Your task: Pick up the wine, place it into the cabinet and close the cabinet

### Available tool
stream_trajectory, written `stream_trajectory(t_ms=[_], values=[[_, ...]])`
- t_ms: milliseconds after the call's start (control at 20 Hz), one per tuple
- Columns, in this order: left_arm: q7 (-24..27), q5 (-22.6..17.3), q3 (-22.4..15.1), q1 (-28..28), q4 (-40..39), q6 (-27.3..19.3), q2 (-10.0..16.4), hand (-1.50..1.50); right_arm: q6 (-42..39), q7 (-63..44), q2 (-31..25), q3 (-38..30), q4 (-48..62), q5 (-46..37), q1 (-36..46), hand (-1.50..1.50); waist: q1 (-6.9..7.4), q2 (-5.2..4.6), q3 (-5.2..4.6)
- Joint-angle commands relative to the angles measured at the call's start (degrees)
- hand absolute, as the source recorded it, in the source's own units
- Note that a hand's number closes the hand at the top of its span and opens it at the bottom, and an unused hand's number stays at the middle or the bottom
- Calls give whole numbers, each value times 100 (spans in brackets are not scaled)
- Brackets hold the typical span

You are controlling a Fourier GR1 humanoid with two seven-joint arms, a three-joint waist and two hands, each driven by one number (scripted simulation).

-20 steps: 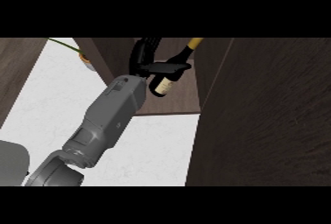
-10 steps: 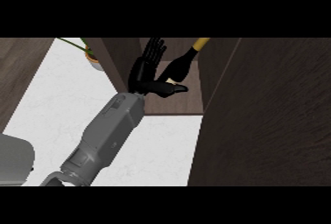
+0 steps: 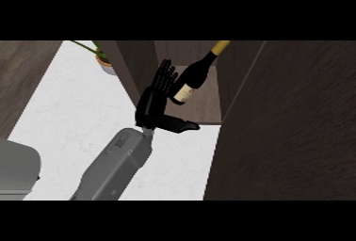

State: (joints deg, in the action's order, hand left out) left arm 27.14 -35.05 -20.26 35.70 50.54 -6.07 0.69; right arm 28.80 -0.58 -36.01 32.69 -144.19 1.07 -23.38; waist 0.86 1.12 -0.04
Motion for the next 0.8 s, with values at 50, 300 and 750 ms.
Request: stream_trajectory(t_ms=[50, 300, 750], values=[[-61, 192, -335, -969, 948, -186, 133, -150, -24, -491, -213, 70, -1365, 101, -347, -150, -61, -39, 0], [-370, 54, -476, -1846, 2223, -212, 399, -150, 58, -559, -345, 113, -1456, -95, -439, -150, -85, -36, -1], [-40, -125, -406, -3327, 3279, 425, 1121, -150, -431, -632, -658, 258, -1336, 81, -156, -150, -82, -59, -5]])
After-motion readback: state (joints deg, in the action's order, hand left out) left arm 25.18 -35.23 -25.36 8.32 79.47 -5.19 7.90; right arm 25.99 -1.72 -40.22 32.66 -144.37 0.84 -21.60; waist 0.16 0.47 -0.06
